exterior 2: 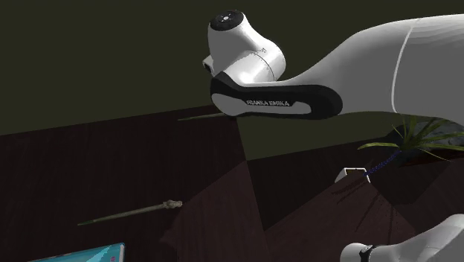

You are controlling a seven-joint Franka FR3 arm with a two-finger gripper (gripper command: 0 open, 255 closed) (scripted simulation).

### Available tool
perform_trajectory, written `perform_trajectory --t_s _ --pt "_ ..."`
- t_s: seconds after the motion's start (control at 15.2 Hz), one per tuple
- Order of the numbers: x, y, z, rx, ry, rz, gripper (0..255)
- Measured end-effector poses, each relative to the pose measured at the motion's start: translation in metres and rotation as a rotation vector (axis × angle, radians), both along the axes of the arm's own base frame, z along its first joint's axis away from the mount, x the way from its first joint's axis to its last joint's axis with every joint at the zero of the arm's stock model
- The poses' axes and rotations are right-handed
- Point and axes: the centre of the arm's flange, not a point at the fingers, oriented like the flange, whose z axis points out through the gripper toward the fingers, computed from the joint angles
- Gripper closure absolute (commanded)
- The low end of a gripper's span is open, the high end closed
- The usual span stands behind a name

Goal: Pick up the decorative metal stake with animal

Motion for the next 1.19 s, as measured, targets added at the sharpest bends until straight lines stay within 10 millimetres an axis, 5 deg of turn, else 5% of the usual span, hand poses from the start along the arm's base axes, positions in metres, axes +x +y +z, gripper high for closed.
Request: perform_trajectory --t_s 0.46,0.92,0.99,1.19 --pt "0.046 0.051 -0.030 -0.006 -0.033 0.175 0" --pt "0.049 0.053 -0.065 -0.007 -0.035 0.186 0" --pt "0.049 0.053 -0.068 -0.007 -0.035 0.187 255" --pt "0.048 0.055 -0.067 -0.005 -0.037 0.189 255"
